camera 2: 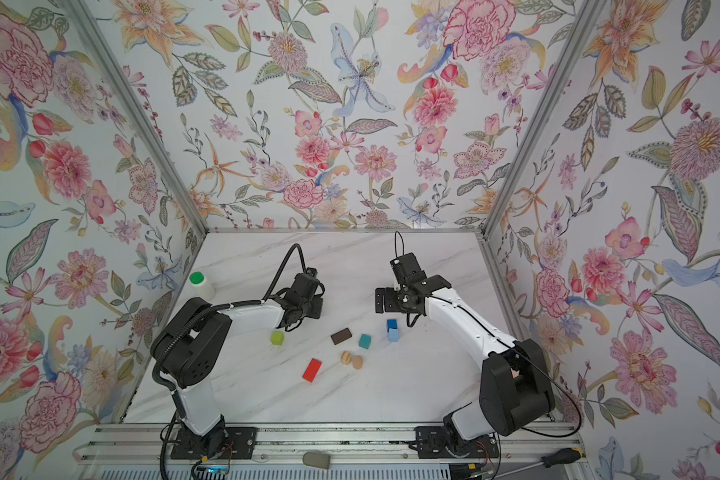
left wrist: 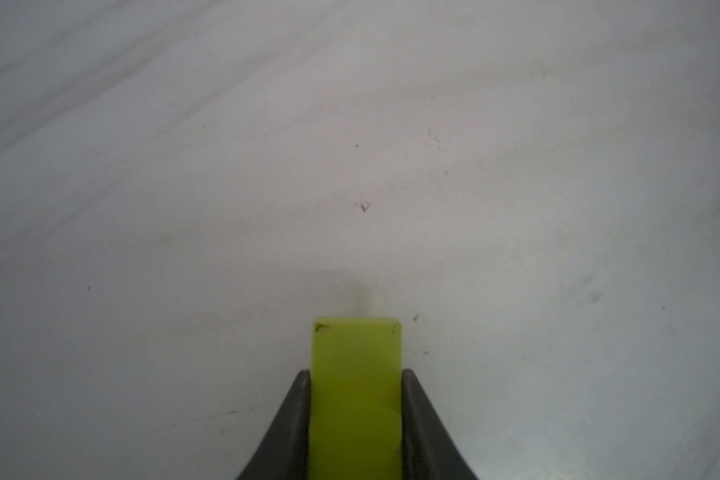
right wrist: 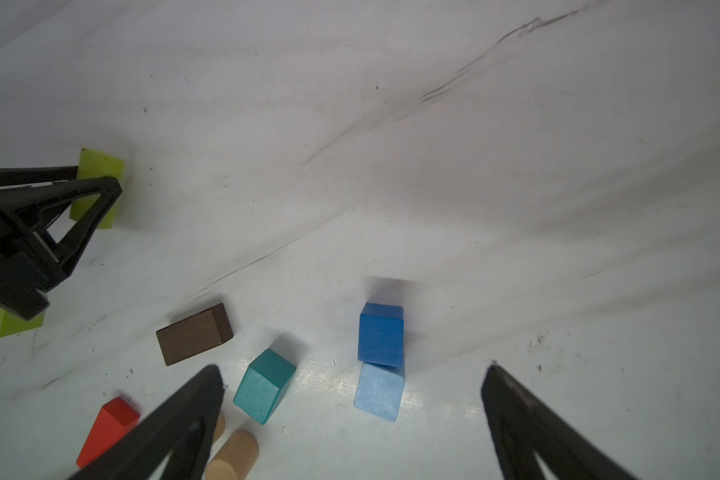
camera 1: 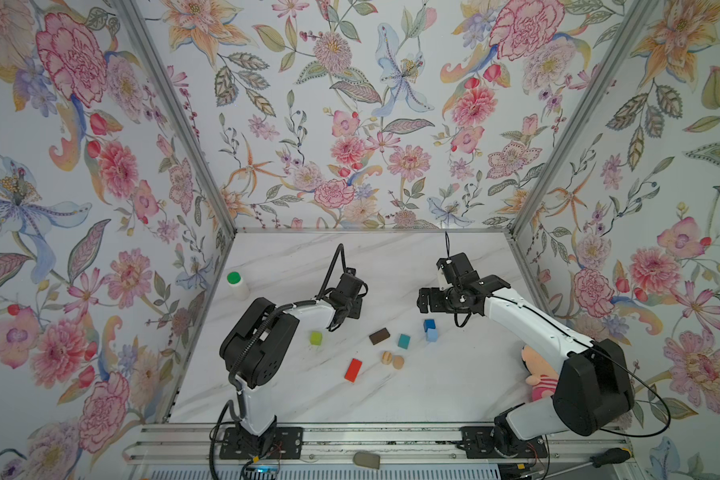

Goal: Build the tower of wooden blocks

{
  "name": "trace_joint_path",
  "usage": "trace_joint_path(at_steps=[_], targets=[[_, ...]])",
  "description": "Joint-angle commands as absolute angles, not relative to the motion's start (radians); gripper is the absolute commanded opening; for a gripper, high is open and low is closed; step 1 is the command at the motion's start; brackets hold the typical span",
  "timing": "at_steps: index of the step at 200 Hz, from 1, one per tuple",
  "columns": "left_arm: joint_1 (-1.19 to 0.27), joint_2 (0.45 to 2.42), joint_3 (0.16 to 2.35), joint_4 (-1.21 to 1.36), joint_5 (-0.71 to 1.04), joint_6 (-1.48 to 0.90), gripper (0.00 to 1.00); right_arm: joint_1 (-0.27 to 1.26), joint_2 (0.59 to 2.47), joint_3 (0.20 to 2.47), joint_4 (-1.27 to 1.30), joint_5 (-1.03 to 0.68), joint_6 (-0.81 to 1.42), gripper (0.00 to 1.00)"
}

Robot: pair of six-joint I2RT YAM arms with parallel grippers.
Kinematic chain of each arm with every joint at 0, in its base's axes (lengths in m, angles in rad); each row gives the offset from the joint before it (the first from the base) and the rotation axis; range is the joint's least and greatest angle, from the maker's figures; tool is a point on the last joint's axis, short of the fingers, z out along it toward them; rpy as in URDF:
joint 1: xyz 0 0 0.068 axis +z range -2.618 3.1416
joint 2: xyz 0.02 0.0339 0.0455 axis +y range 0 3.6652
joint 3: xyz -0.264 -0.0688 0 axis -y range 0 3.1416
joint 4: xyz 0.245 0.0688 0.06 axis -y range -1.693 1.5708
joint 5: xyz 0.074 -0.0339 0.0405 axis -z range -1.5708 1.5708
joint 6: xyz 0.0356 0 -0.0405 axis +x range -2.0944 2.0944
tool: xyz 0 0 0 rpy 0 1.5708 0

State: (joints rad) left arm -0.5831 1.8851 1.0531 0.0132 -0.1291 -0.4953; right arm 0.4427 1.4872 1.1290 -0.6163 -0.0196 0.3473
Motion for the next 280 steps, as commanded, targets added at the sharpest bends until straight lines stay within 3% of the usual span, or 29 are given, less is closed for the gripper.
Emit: trace_joint_path(at_steps=[1, 82, 129, 159, 202, 257, 280], targets=[[-0.562, 1.941, 1.098, 0.045, -0.096, -0.561, 0.21, 0.438, 1.499, 1.148, -0.620, -0.031, 0.338, 0.99], [-0.541, 2.015, 1.162, 0.095, -0.076, -0.623, 0.25, 0.433, 1.491, 1.132, -0.620, -0.029, 0.340, 0.99], [-0.541, 2.015, 1.174, 0.100, -0.062, -0.629, 0.49, 0.435, 1.468, 1.121, -0.622, -0.027, 0.352, 0.99], [-0.540, 1.972, 1.148, 0.118, -0.053, -0.629, 0.57, 0.438, 1.440, 1.117, -0.632, -0.026, 0.362, 0.99], [-0.543, 1.818, 1.042, 0.162, -0.043, -0.617, 0.62, 0.459, 1.404, 1.104, -0.644, -0.013, 0.382, 0.99], [-0.562, 1.473, 0.765, 0.194, -0.093, -0.571, 0.74, 0.528, 1.399, 1.111, -0.656, -0.002, 0.419, 0.99], [-0.590, 1.323, 0.656, 0.176, -0.131, -0.557, 0.89, 0.571, 1.422, 1.125, -0.658, 0.009, 0.440, 0.99]])
